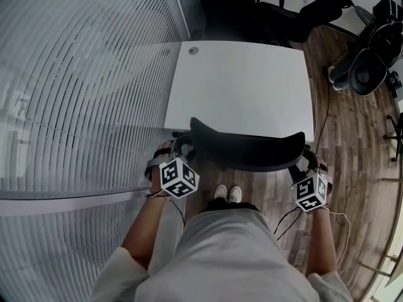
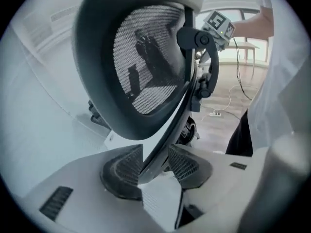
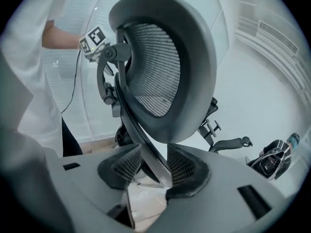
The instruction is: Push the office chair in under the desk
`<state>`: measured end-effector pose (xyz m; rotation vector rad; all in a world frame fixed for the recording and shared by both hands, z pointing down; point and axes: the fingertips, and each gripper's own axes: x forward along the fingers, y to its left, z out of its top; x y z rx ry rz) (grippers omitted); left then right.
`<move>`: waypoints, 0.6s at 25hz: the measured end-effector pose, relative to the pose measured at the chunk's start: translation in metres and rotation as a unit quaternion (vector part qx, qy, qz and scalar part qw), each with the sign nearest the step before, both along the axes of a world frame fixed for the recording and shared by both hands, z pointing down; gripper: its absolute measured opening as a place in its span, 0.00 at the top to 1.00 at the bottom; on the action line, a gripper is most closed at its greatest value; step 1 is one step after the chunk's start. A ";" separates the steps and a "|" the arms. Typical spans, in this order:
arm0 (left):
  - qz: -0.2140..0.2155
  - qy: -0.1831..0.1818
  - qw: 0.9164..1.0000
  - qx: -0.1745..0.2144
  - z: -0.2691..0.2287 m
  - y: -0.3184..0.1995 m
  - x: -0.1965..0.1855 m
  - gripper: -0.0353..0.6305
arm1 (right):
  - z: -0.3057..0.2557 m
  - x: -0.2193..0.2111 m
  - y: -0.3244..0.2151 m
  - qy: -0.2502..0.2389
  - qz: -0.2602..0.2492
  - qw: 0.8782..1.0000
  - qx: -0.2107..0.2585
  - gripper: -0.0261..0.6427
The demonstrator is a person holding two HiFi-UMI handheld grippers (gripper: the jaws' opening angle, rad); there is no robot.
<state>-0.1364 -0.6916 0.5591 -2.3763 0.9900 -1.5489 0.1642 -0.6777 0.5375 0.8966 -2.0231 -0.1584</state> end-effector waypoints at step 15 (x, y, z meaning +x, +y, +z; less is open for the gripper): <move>-0.028 0.315 0.948 -0.024 -0.086 0.053 0.070 0.83 | -0.084 -0.066 0.037 -0.259 0.050 0.965 0.010 0.82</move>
